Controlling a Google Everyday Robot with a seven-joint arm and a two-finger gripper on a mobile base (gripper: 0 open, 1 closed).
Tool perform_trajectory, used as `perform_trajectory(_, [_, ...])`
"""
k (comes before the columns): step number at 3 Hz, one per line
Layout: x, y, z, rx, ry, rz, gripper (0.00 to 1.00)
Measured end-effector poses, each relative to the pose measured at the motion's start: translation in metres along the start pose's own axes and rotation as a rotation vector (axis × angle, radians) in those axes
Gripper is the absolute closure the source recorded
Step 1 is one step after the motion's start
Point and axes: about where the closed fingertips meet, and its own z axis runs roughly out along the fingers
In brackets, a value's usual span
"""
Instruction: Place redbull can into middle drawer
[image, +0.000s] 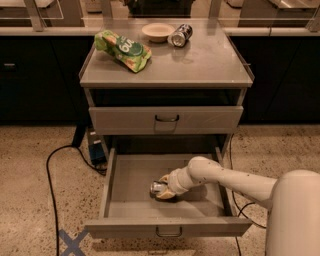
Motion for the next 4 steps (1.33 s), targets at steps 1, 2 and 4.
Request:
perform_trajectory(1, [0.0000,0.0000,0.0000,0.000,0.000,0.000,0.81])
perform_trajectory(2, [0.0000,0.0000,0.0000,0.000,0.000,0.000,0.58])
perform_trajectory(4, [0.0000,0.0001,0.0001,0.000,0.000,0.000,0.11])
